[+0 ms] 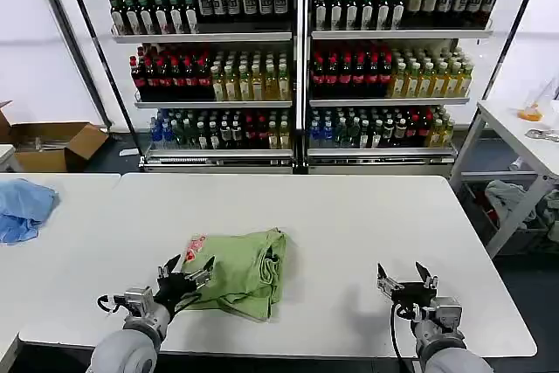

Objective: Fold and organize the clothes.

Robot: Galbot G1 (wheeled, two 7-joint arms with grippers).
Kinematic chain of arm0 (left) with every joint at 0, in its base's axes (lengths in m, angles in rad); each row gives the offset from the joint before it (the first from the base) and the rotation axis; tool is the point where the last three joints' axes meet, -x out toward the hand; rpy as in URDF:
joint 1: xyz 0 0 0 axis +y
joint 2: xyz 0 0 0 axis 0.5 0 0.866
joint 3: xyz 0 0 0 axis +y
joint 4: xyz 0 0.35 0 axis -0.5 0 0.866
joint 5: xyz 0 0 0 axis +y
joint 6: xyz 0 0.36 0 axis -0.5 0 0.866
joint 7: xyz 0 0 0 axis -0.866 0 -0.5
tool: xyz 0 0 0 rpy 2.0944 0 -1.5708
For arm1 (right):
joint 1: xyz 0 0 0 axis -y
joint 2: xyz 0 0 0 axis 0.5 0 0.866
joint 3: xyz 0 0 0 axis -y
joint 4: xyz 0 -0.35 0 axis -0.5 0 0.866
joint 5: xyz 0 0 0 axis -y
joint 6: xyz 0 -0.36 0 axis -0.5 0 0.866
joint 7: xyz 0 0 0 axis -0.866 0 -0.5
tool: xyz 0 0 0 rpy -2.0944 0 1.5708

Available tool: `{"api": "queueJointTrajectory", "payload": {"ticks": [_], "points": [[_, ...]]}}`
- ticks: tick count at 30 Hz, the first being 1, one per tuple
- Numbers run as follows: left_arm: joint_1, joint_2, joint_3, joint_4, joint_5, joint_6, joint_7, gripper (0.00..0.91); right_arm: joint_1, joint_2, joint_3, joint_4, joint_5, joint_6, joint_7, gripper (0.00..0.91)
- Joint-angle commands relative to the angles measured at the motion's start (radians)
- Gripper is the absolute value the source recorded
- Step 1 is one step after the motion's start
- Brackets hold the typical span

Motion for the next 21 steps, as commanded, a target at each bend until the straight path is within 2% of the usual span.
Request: {"api": "queueJointTrajectory", "payload": {"ticks": [1,10,18,19,20,21], "points": [[-0.024,0.008,-0.019,0.058,-0.170,0.050,-0.026,0.907,-0.006,0.006,0.003,0.006,-0.005,-0.002,0.001,0.907],[-0.029,0.002,-0.042,0.037,-0.494,0.123,0.029,0.907,-0.016,0.016,0.012,0.013,-0.010,-0.004,0.003,0.907],[-0.062,-0.022,-0.025,0.116,-0.507,0.118,0.047,0.907,-0.025,0.024,0.017,0.022,-0.015,-0.005,0.003,0.907],[-0.058,-0.024,-0.024,0.112,-0.512,0.111,0.053,0.746,-0.026,0.023,0.019,0.023,-0.015,-0.005,0.003,0.907],[-0.055,-0.026,-0.022,0.107,-0.514,0.101,0.057,0.151,-0.029,0.023,0.021,0.023,-0.015,-0.005,0.003,0.907],[-0.053,-0.028,-0.021,0.102,-0.513,0.094,0.059,0.020,-0.030,0.023,0.023,0.023,-0.015,-0.004,0.003,0.907]]}}
